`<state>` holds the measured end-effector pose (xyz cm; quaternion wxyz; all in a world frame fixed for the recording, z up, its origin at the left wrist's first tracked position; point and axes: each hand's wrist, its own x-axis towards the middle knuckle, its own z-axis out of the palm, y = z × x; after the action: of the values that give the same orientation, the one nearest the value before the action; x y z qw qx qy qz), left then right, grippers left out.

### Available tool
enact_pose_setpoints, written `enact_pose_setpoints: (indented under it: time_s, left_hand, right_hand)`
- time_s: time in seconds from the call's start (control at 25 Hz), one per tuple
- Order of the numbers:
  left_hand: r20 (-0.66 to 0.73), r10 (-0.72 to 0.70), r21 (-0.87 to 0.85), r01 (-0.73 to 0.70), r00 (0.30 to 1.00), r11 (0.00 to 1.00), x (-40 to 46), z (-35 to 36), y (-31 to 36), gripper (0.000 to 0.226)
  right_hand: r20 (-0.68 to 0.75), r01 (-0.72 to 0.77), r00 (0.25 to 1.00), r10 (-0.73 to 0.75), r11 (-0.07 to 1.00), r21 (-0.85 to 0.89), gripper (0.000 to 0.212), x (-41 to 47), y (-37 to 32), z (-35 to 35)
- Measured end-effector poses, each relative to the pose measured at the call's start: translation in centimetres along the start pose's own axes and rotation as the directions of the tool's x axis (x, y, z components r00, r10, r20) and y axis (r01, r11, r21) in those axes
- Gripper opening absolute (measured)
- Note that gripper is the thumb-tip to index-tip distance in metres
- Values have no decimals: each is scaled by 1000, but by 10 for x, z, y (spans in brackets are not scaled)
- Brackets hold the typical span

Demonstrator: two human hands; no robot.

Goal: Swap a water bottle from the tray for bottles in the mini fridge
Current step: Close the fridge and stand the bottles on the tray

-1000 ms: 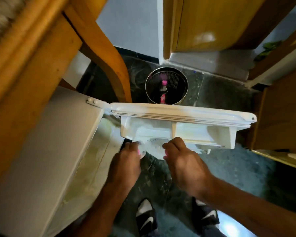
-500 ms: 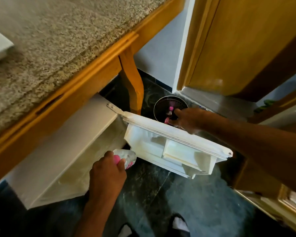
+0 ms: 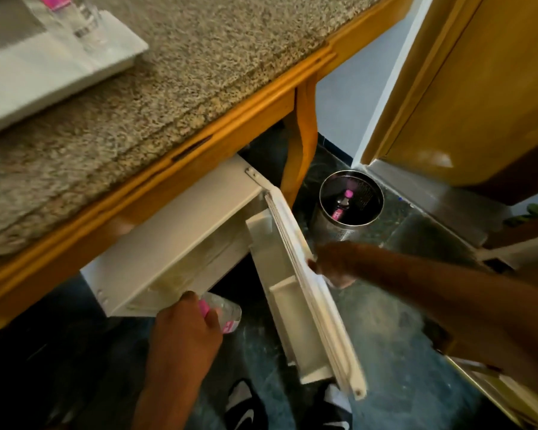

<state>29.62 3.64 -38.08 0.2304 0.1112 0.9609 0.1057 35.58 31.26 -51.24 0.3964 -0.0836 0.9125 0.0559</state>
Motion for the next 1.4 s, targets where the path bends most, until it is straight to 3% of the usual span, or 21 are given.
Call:
enact_pose_setpoints:
  time_s: [0.28,0.52,0.72,0.84,0.96,1.12,1.2,1.28,1.4]
  left_hand:
    - [-121,-23,69,31,992,997,3,-49,-32,22]
    - [-169,-44,117,64,985,991,28,-65,-50,37]
    - [-181,39,133,-15,983,991,43,-71,-56,29]
    - [-108,53,148,-36,993,988,26,-103,-53,31]
    - [-60,95,120,-88,994,989,-10,-165,-41,30]
    - [-176,200,188,-167,964,968,-64,-305,-1,27]
    - [-235,207,226,-154,950,962,-72,-379,18,31]
    - [-282,247,268,-171,927,948,-73,-440,32,30]
    - [-341,292,282,-199,893,938,-56,-505,37,28]
  right_hand:
    - [-185,8,983,-2,1000,31,47,60,-101,-53]
    - [-314,-81,944,104,993,85,40,103,-137,-110]
    - [-159,-97,978,136,969,227,42,99,-128,-147]
    - [-104,-4,994,27,975,220,40,37,-120,-175]
    - [-232,27,972,32,969,245,22,-54,-117,-229]
    - [-415,55,910,21,984,170,29,-199,-109,-370]
    - [-528,84,849,-4,988,127,24,-250,-106,-444]
    - [-567,92,823,5,985,143,15,-281,-106,-509]
    - [-566,73,824,22,987,144,18,-291,-104,-592]
